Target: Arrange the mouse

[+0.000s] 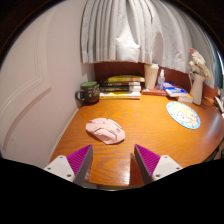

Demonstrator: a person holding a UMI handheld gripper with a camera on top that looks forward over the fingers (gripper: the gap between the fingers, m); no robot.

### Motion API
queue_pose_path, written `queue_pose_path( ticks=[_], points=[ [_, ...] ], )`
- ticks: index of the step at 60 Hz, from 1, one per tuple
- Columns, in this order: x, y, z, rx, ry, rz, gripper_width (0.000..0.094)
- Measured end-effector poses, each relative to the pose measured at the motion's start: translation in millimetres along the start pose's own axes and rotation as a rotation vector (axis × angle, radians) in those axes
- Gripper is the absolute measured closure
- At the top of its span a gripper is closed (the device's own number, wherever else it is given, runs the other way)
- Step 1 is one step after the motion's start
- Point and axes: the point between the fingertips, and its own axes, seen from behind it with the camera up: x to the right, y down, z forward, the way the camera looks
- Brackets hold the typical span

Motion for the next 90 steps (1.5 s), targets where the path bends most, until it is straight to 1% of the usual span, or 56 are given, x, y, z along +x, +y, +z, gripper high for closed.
queue_pose_path(
  ticks=[12, 19, 25, 29, 34, 40, 44, 50, 55, 56, 60, 63, 66, 68, 72, 75, 82, 86, 90],
  points=[
    [-3, -26, 51, -0.044, 0.022, -0.038, 0.0079],
    [-4, -40, 72, -0.056, 0.02, -0.034, 0.0083],
    [1, -49, 91, -0.065, 0.04, -0.026, 0.0086],
    [3, -52, 103, -0.086, 0.05, -0.027, 0.0097],
    [2, -55, 116, -0.119, 0.046, -0.025, 0.0155],
    [3, -62, 127, -0.118, 0.053, -0.003, 0.0277],
    [7, -66, 131, -0.123, 0.07, 0.011, 0.0386],
    [10, -67, 136, -0.148, 0.078, 0.031, 0.0418],
    [12, -65, 137, -0.204, 0.074, 0.043, 0.0456],
    [12, -65, 137, -0.213, 0.074, 0.05, 0.0482],
    [15, -66, 140, -0.256, 0.078, 0.057, 0.0527],
    [15, -68, 143, -0.287, 0.069, 0.055, 0.0529],
    [14, -75, 143, -0.311, 0.04, 0.045, 0.0529],
    [15, -87, 140, -0.304, 0.019, 0.029, 0.0527],
    [23, -123, 128, -0.255, -0.014, 0.007, 0.0527],
    [38, -157, 112, -0.199, -0.009, -0.014, 0.0524],
    [85, -245, 61, -0.037, 0.0, -0.061, 0.0521],
    [123, -280, 32, 0.034, 0.024, -0.101, 0.052],
    [164, -301, 13, 0.083, 0.045, -0.12, 0.0519]
  ],
)
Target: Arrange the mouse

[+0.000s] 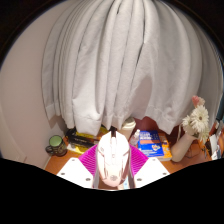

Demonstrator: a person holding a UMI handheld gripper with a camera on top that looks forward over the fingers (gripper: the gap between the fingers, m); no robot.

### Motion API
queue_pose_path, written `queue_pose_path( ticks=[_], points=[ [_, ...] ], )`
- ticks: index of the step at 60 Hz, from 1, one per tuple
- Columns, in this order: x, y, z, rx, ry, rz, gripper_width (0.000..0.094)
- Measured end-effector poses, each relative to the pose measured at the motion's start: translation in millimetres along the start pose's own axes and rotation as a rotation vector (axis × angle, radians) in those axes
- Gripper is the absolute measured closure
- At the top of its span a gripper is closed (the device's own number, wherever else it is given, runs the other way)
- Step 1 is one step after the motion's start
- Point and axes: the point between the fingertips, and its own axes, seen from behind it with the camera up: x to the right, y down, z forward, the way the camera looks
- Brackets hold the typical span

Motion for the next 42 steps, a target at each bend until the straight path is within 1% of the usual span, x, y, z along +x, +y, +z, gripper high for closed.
queue_pose_path(
  ticks=[5, 7, 10, 16, 19, 28, 29, 30, 33, 36, 40, 42],
  points=[
    [60, -4, -7, 0.018, 0.03, -0.007, 0.0519],
    [82, 3, -7, 0.025, 0.046, 0.004, 0.052],
    [114, 16, 1, 0.008, 0.051, 0.027, 0.0523],
    [166, 72, 28, -0.073, 0.083, 0.061, 0.0527],
    [181, 103, 43, -0.143, 0.074, 0.08, 0.0528],
    [188, 186, 86, -0.268, 0.042, 0.138, 0.0531],
    [187, 192, 90, -0.277, 0.038, 0.139, 0.0553],
    [185, 199, 93, -0.286, 0.032, 0.14, 0.0529],
    [175, 215, 102, -0.313, 0.003, 0.146, 0.0528],
    [167, 228, 109, -0.329, -0.019, 0.149, 0.0529],
    [162, 246, 115, -0.352, -0.024, 0.139, 0.0529],
    [163, 240, 116, -0.315, -0.01, 0.138, 0.0526]
  ],
)
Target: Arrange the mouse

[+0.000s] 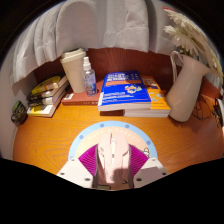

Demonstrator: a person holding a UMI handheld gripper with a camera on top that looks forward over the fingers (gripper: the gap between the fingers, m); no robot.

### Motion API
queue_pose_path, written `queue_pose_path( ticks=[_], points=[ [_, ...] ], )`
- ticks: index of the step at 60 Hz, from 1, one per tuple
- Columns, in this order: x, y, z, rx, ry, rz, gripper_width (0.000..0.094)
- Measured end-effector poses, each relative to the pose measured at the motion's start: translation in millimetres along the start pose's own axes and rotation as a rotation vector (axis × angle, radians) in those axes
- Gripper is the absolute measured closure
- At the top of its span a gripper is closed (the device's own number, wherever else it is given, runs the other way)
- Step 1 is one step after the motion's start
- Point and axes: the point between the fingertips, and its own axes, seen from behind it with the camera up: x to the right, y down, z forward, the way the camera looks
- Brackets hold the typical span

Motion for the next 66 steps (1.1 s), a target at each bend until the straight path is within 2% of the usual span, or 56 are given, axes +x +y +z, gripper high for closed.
queue_pose_path(
  ticks=[9, 19, 24, 28, 43, 53, 66],
  points=[
    [-1, 0, 0, 0.03, 0.005, 0.01, 0.0496],
    [-3, -2, 2, 0.056, 0.01, 0.017, 0.037],
    [-12, -2, -1, 0.04, -0.03, 0.017, 0.0173],
    [-13, -6, -10, 0.042, -0.011, 0.009, 0.0058],
    [-24, -32, -136, 0.161, 0.049, 0.014, 0.007],
    [-49, -17, -237, 0.234, 0.067, 0.067, 0.0072],
    [-84, 22, -320, 0.253, 0.083, 0.02, 0.0074]
  ],
)
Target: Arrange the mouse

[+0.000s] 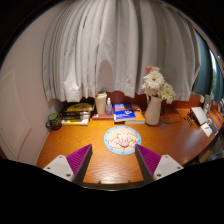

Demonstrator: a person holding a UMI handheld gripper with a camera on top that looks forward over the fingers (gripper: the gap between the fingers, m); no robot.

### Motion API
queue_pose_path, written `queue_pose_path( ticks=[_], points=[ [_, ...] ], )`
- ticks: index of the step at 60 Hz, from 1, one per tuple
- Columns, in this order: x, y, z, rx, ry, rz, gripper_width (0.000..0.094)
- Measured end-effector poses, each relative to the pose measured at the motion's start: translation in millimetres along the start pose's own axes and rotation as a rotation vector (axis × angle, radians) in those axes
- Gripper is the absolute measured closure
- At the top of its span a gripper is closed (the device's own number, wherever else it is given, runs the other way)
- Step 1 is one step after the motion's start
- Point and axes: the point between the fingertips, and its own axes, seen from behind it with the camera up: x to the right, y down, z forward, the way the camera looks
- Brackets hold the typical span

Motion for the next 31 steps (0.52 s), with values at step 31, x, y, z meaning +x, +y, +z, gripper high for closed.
queue_pose_path(
  ticks=[31],
  points=[
    [-48, 31, -71, 0.011, -0.025, -0.025, 0.0073]
  ],
)
